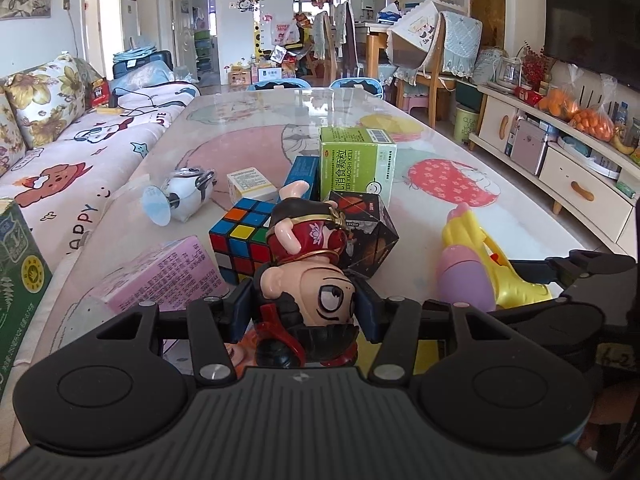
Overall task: Organize rigid objects
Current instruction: 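Grasp the red-haired doll figurine with the left tool, then carry the doll into the cardboard box and open the left tool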
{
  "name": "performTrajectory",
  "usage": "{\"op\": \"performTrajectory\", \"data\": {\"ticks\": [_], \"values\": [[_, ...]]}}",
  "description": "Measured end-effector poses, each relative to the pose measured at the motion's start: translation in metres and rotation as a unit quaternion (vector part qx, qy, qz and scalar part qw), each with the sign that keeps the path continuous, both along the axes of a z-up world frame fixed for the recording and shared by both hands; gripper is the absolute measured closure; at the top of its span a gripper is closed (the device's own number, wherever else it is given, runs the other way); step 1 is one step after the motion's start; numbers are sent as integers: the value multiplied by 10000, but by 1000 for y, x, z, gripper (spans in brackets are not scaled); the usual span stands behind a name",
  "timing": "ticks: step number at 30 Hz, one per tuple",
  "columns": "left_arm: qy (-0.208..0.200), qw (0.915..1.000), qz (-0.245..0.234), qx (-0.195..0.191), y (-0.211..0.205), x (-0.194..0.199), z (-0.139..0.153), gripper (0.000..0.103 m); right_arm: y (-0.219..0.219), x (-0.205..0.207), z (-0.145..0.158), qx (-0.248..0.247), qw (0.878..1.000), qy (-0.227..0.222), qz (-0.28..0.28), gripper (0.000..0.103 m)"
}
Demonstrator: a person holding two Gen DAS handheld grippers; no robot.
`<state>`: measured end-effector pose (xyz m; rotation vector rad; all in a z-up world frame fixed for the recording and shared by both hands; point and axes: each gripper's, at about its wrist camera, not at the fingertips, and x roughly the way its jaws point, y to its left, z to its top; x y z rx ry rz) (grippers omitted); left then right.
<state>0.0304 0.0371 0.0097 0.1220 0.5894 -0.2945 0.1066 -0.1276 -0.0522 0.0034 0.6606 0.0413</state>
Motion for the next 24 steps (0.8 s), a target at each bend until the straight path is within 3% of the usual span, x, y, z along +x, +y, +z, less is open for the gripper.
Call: {"op": "performTrajectory", "data": {"ticks": [10, 24], "values": [[-59, 9999, 90, -47, 10, -7, 8, 38, 17, -6, -3, -258, 9996, -37, 87, 14], [-112, 9967, 774, -207, 41, 13, 7, 38, 40, -20, 6, -485, 9985, -238, 70, 14]]}}
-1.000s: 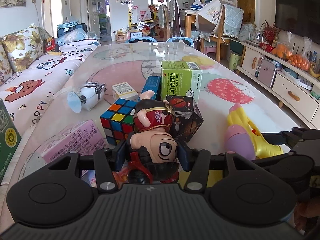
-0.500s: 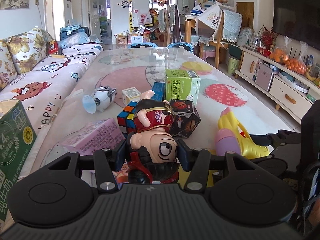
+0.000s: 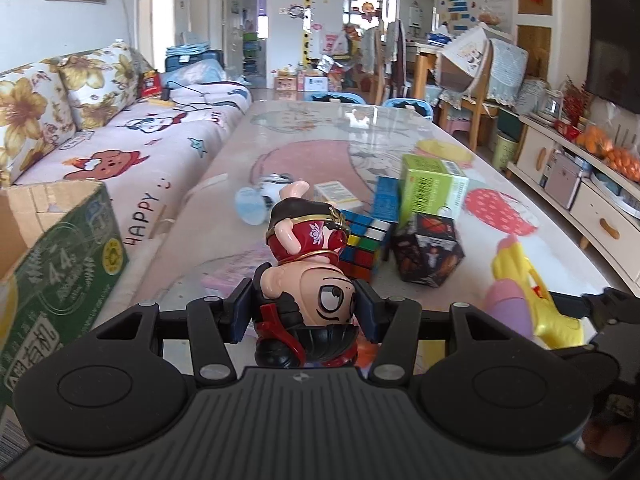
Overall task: Organize rigid objects
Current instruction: 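Carry the doll into the cardboard box and open the left tool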
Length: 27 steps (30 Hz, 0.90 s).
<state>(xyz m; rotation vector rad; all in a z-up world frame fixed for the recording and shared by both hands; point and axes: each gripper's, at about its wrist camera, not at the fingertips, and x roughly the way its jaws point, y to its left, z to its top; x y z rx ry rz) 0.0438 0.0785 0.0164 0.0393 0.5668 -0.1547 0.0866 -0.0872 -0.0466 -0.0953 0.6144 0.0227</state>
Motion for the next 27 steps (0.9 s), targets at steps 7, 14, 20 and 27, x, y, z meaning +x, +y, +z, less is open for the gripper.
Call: {"op": "performTrajectory", "data": {"ticks": [7, 14, 20, 27], "values": [[-100, 9992, 396, 35, 20, 10, 2, 38, 15, -4, 10, -123, 9998, -127, 59, 14], [-183, 9983, 553, -85, 24, 14, 7, 38, 33, -7, 20, -279, 9991, -265, 197, 14], [-280, 9970, 718, -113, 32, 23, 8, 38, 50, -11, 29, -397, 9979, -347, 387, 14], [-406, 9947, 934, -134, 41, 24, 10, 38, 70, -13, 49, -424, 9955, -564, 631, 14]]}}
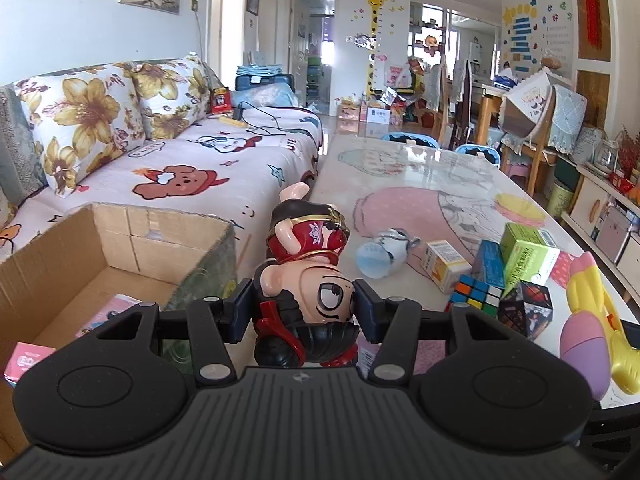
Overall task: Organize rigid objects
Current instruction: 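Carry the doll into the cardboard box and open the left tool, then grasp the doll figurine with red hair buns using the left tool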
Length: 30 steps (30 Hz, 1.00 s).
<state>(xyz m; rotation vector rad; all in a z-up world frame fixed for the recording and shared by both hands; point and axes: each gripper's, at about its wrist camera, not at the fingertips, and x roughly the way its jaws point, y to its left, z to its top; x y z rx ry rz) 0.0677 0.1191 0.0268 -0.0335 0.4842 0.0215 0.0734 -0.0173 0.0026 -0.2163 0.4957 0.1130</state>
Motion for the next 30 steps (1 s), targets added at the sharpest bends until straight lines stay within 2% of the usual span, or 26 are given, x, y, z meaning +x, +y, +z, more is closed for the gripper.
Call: {"op": "performTrajectory", "data": {"ticks": [10, 12, 13, 15, 18, 23, 26, 30], "values": [[-210, 9985, 500, -70, 17, -1, 6, 39, 54, 8, 29, -52, 9967, -292, 752, 14], [-283, 9975, 650, -64, 21, -2, 8, 53, 67, 12, 34, -49, 9950, -336, 938, 14], [-327, 9967, 739, -44, 24, -2, 10, 56, 74, 15, 36, -40, 9939, -350, 1045, 14], [-424, 9950, 901, -16, 31, -2, 11, 56, 89, 20, 40, -30, 9913, -386, 1256, 14], [-337, 9922, 1203, -6, 43, 3, 9, 56, 112, 27, 42, -65, 9873, -422, 1529, 14], [-108, 9853, 1650, -438, 71, 9, 5, 58, 136, 34, 46, -153, 9827, -507, 1776, 14], [-94, 9856, 1587, -572, 68, 5, 8, 60, 134, 33, 43, -253, 9834, -474, 1732, 14], [-136, 9918, 1086, -663, 53, 0, 10, 54, 111, 22, 33, -292, 9884, -317, 1455, 14]]}}
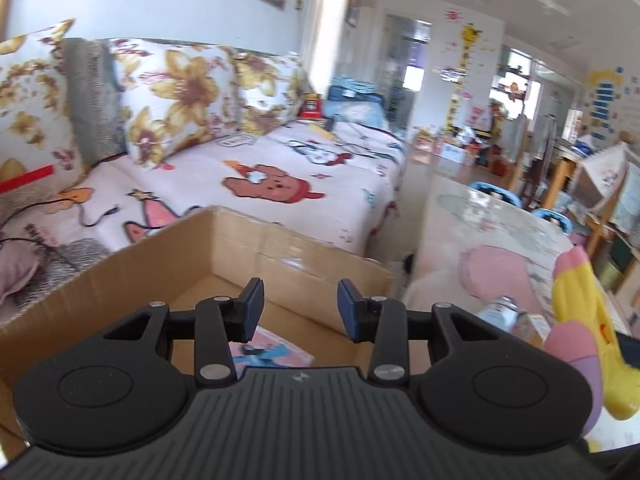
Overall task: Organize rigid objects
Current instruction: 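Grasp the doll figurine with red hair buns using the left tool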
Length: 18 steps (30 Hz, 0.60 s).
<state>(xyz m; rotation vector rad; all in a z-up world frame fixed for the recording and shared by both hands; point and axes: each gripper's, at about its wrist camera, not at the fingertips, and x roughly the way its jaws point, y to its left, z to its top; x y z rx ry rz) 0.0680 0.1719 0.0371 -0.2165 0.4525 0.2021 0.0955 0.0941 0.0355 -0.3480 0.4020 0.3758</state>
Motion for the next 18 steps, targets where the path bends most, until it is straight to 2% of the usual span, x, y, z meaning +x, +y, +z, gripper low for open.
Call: {"op": "performTrajectory", "data": {"ticks": [3, 10, 14, 18], "values": [[-52, 9992, -406, 45, -19, -8, -2, 49, -17, -14, -9, 12, 9998, 80, -200, 14], [8, 9910, -1250, 486, -70, -29, -18, 13, -58, -42, -35, 112, 9975, 306, -629, 14], [254, 9831, -1656, 741, -91, -36, -33, 10, -88, -46, -43, 430, 9944, 396, -878, 14], [512, 9807, -1414, 1249, -96, -35, -49, 9, -104, -45, -46, 713, 9923, 441, -916, 14]]}}
